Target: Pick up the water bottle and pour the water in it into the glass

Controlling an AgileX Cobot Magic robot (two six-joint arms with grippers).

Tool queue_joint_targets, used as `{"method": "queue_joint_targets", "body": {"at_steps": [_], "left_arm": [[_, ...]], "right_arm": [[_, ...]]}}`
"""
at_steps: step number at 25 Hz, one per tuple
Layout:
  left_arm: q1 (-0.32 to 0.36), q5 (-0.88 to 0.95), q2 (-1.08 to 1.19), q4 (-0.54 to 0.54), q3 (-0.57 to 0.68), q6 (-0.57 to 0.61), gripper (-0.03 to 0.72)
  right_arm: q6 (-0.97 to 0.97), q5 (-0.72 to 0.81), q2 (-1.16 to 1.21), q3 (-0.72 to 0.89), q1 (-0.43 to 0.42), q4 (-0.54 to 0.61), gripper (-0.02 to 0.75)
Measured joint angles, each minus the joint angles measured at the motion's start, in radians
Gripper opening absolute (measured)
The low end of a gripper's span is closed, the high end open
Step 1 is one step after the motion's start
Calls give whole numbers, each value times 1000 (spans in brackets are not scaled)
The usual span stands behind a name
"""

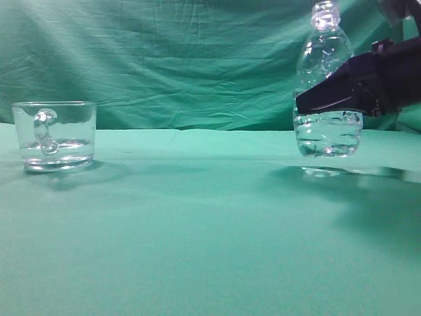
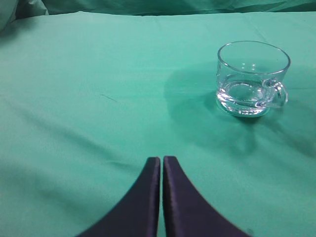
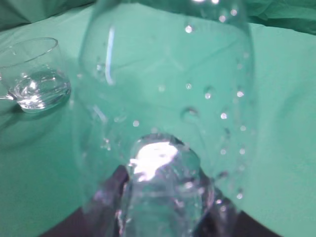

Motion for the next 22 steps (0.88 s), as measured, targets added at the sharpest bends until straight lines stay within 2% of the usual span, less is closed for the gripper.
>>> {"method": "queue_joint_targets", "body": {"at_steps": [9,14,17,22], "left_arm": [[0,0,0,0,0,0,0],[0,0,0,0,0,0,0],[0,0,0,0,0,0,0],[0,0,0,0,0,0,0]], "right_arm": [[-80,-47,47,0,0,28,276],[-87,-90,48,0,0,30,507],[-87,-101,48,0,0,30,610],[-87,-101,32,0,-1,30,602]]}}
